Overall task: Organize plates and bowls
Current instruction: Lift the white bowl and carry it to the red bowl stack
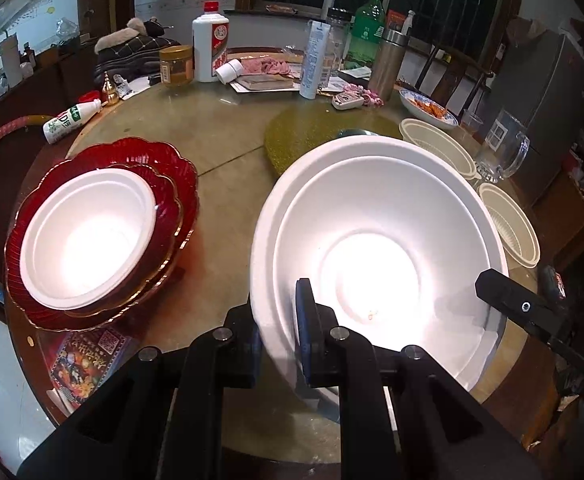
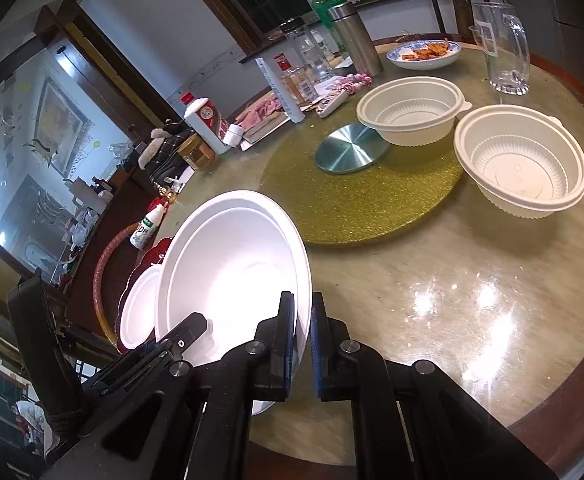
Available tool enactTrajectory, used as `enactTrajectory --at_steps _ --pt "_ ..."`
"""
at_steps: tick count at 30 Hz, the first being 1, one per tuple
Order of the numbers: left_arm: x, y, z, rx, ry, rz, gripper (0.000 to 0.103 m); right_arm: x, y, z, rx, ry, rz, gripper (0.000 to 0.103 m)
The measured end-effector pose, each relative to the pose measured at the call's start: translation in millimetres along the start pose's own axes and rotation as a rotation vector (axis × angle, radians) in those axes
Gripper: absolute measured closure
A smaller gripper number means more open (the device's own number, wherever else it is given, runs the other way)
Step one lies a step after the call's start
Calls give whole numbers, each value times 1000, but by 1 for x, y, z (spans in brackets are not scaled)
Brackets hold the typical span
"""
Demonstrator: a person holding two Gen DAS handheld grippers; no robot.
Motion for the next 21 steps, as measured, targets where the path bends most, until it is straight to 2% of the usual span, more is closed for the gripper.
enactTrajectory --at_steps 12,21 --pt "-28 7 19 46 20 36 90 -34 2 -2 7 39 53 96" --pt "-65 13 36 89 72 79 90 -79 1 -11 5 69 124 96"
Point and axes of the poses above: each gripper's, at about its wrist camera, not at the fingertips, and z roughly against the way its jaws point, x to its right, y to its top, the point moved 9 cm from there along -z, roughly the way its jaws point, and after that the axes turned 6 degrees about -z, right-handed, at the moved point
